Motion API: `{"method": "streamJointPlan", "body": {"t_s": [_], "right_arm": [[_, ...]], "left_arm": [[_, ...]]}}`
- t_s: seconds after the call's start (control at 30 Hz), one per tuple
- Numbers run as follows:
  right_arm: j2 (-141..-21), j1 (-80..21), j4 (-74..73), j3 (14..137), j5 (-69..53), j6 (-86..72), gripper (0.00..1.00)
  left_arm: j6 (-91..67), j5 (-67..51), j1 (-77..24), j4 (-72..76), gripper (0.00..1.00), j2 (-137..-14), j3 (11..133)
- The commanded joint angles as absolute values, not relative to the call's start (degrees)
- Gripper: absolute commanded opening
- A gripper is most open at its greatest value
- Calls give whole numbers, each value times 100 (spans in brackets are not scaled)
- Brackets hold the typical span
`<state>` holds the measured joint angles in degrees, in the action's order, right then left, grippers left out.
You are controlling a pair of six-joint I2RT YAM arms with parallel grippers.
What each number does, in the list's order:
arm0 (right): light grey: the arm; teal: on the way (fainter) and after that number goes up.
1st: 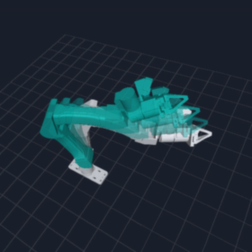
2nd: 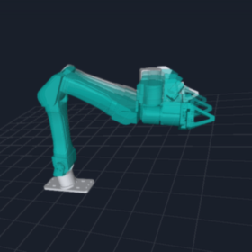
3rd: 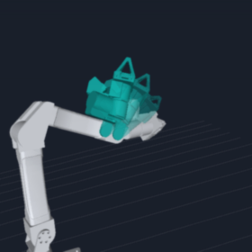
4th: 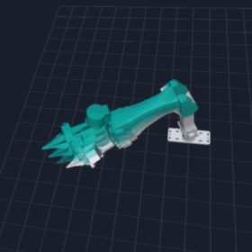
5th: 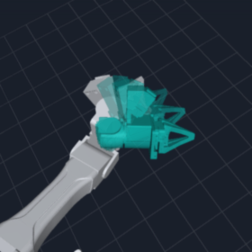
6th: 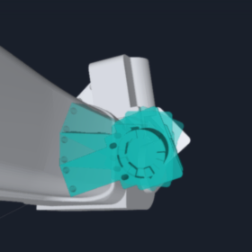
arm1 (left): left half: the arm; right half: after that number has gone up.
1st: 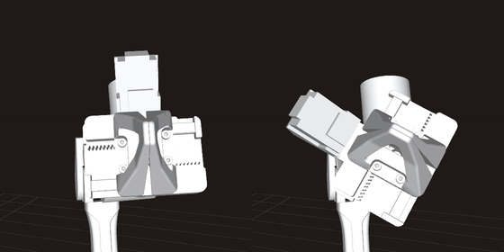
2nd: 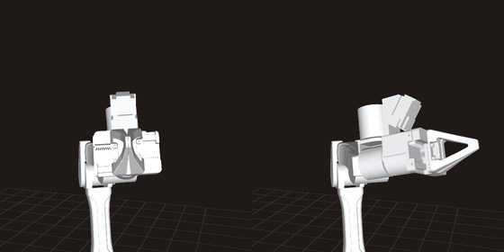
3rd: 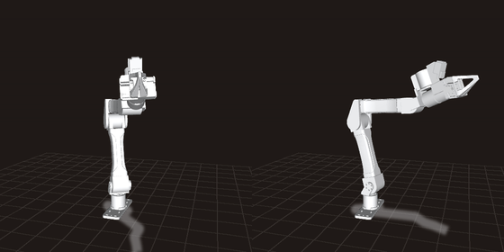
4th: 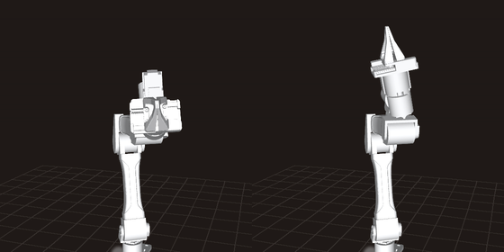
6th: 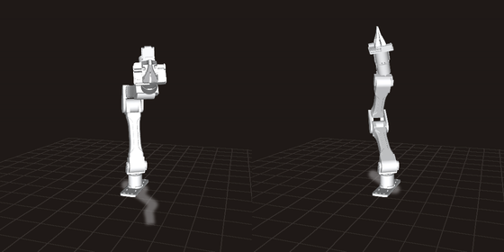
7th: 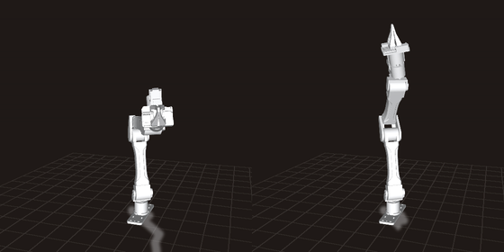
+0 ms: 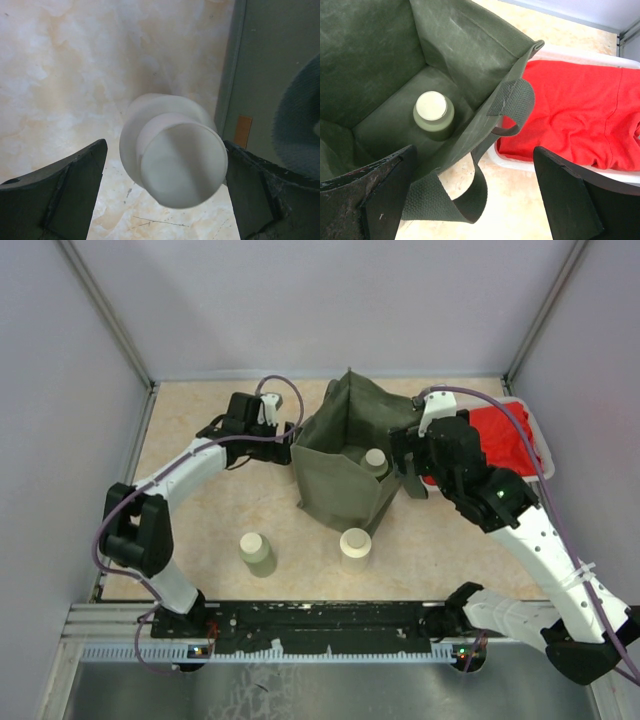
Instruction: Place the personal care products into the canvas bag
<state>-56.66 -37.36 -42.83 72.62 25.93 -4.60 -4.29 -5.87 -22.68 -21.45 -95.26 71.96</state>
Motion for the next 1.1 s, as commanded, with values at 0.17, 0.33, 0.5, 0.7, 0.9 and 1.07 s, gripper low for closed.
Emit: {"method": "streamJointPlan", "body": {"t_s": [0.17, 0.33, 0.5, 0.7, 0.9, 1.07], "right_arm": [[-5723, -3771, -4103, 7260, 2632, -448, 99], [-5761, -3775, -4096, 7260, 2611, -448, 99], [-5773, -3771, -4100, 7260, 2582, -448, 99], [-5772, -3771, -4126, 7243, 2566, -439, 99], [-5777, -3771, -4151, 7217, 2575, -448, 99], [-5782, -3771, -4147, 7213, 2566, -447, 99]], "left_arm": [[-524, -1030, -2265, -1647, 100, -9864, 6983], [-476, -1220, -2261, -1498, 75, -9934, 6918], [-503, -1245, -2263, -1604, 16, -9953, 6959], [-377, -849, -2243, -2063, 0, -9398, 7214], [-277, -295, -2179, -2298, 0, -8218, 7811], [-113, -257, -2153, -2773, 0, -7723, 8762]]}}
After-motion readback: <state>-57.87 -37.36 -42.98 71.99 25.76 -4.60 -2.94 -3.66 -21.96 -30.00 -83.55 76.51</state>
